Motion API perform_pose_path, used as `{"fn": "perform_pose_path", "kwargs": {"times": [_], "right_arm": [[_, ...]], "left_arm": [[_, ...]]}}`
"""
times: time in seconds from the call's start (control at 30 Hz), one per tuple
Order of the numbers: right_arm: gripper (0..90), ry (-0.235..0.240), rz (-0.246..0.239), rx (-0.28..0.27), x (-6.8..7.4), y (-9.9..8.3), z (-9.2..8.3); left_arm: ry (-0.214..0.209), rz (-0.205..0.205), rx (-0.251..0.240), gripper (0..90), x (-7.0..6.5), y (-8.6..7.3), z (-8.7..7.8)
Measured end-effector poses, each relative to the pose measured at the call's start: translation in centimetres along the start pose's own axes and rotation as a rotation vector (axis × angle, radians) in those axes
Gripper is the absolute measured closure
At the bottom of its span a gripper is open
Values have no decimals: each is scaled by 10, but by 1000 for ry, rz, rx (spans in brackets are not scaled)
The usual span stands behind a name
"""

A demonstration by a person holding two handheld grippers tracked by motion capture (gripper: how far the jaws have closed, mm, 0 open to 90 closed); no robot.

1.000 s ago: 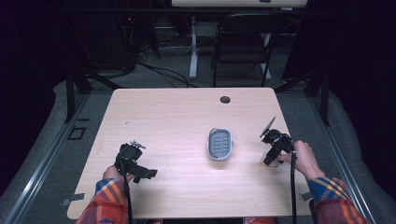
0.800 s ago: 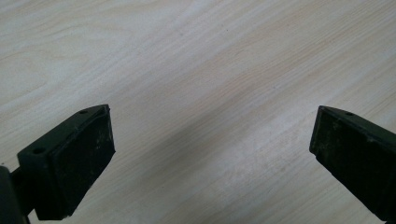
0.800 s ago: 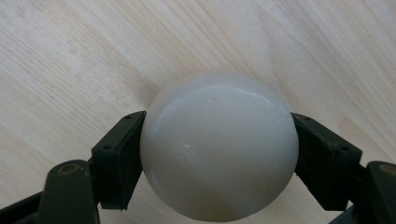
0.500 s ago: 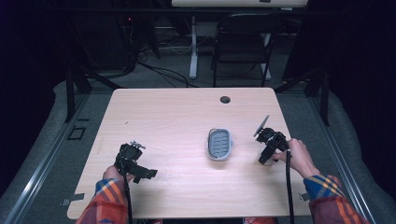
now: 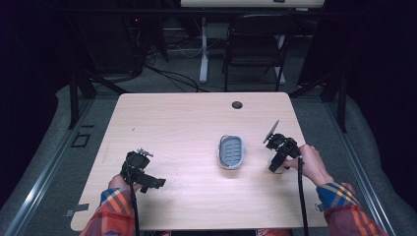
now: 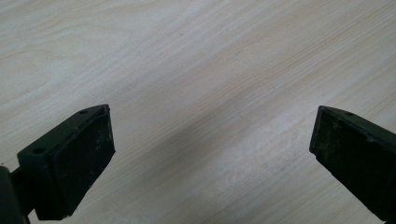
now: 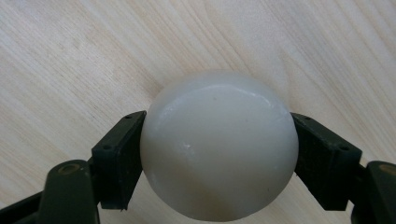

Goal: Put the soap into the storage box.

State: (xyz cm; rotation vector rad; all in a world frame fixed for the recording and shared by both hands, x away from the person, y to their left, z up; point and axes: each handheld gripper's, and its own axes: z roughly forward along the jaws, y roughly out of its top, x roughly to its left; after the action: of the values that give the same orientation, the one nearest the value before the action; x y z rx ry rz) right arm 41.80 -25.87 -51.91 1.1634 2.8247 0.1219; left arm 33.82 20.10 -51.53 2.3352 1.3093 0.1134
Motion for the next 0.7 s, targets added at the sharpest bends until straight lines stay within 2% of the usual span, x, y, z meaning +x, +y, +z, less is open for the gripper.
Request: {"fn": "perform_pose_path", "kwargs": {"times": [0.13, 0.17, 0.23, 0.33, 0.4, 0.47, 0.7], "right_arm": [[238, 6, -7, 4, 1, 3, -2], [238, 2, -24, 28, 1, 5, -4], [238, 9, -11, 9, 3, 6, -3], [238, 1, -38, 38, 4, 11, -6], [238, 5, -27, 20, 6, 11, -5], [238, 3, -35, 12, 7, 14, -5], [238, 7, -47, 23, 11, 21, -7]], "left_arm": [[0, 0, 0, 0, 0, 0, 0], [-1, 0, 2, 0, 0, 0, 0], [-1, 1, 3, 0, 0, 0, 0], [-1, 5, 3, 0, 0, 0, 0], [0, 3, 1, 0, 0, 0, 0], [-1, 5, 4, 0, 0, 0, 0], [-1, 6, 4, 0, 1, 0, 0]]}}
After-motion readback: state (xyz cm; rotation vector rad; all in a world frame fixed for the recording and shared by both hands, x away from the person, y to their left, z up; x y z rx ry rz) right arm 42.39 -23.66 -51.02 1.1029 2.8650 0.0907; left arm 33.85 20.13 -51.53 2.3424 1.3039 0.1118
